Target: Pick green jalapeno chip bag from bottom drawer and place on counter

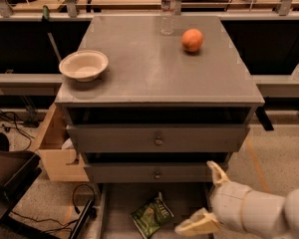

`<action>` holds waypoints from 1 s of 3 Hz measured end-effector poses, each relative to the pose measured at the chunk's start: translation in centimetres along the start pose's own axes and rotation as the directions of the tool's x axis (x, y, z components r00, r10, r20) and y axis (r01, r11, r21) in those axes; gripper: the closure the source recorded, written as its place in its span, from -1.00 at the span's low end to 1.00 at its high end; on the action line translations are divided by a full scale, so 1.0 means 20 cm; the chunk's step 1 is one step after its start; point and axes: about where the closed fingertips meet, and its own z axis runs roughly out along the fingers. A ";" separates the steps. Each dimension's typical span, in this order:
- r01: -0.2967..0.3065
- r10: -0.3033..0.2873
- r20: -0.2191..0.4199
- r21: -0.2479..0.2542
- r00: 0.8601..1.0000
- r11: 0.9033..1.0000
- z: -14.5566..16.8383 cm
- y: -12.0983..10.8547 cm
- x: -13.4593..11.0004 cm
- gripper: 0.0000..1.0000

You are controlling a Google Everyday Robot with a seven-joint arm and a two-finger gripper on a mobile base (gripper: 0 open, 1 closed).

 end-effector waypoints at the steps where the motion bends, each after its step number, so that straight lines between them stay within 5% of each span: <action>1: 0.023 -0.023 0.098 -0.002 0.995 1.000 0.32 0.08 0.00 -1.00; 2: 0.105 -0.115 0.130 0.080 0.985 0.991 0.52 -0.01 0.08 -1.00; 3: 0.144 -0.161 0.133 0.130 0.978 0.981 0.70 -0.14 0.28 -1.00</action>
Offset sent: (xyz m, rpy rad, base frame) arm 0.0813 0.0705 -0.2783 0.4031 -0.0703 -0.0365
